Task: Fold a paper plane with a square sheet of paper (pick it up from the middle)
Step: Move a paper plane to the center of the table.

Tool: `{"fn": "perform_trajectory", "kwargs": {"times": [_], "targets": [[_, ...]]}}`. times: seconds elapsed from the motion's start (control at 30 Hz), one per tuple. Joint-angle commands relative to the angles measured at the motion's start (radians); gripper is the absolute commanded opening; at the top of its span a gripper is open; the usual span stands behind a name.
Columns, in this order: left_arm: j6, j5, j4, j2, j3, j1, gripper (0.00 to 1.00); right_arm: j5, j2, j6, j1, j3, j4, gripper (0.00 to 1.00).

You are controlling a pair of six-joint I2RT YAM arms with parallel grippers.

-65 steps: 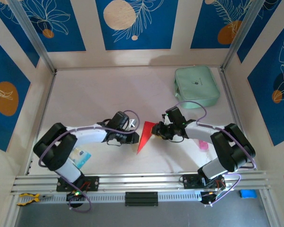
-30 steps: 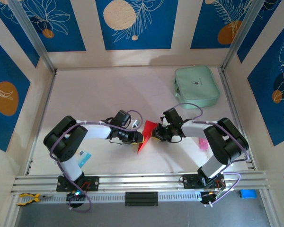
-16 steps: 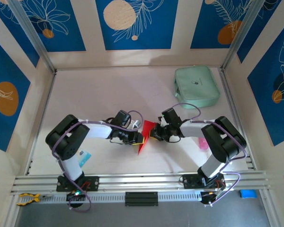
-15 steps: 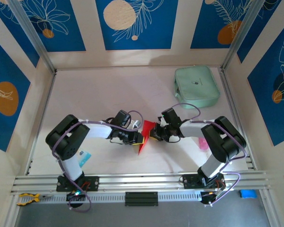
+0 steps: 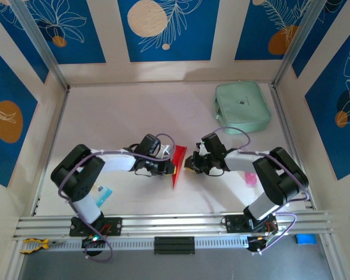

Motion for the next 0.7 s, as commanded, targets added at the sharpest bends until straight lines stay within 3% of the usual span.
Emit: {"fn": "perform_trajectory", "kwargs": {"times": [0.0,0.23,0.67], "targets": [[0.108,-0.175,-0.177,-0.074,0.055,-0.019,0.04,-0.022,-0.061,0.001,-0.007,-0.004,-0.008,0.24],[0.167,-0.335,-0.340,-0.112,0.115,-0.039,0.02,-0.062,-0.055,0.008,0.028,0.048,0.011,0.35],[0.152,-0.341,-0.347,-0.099,0.119,-0.056,0.02,-0.058,0.065,0.036,0.082,0.155,0.036,0.41]]}}
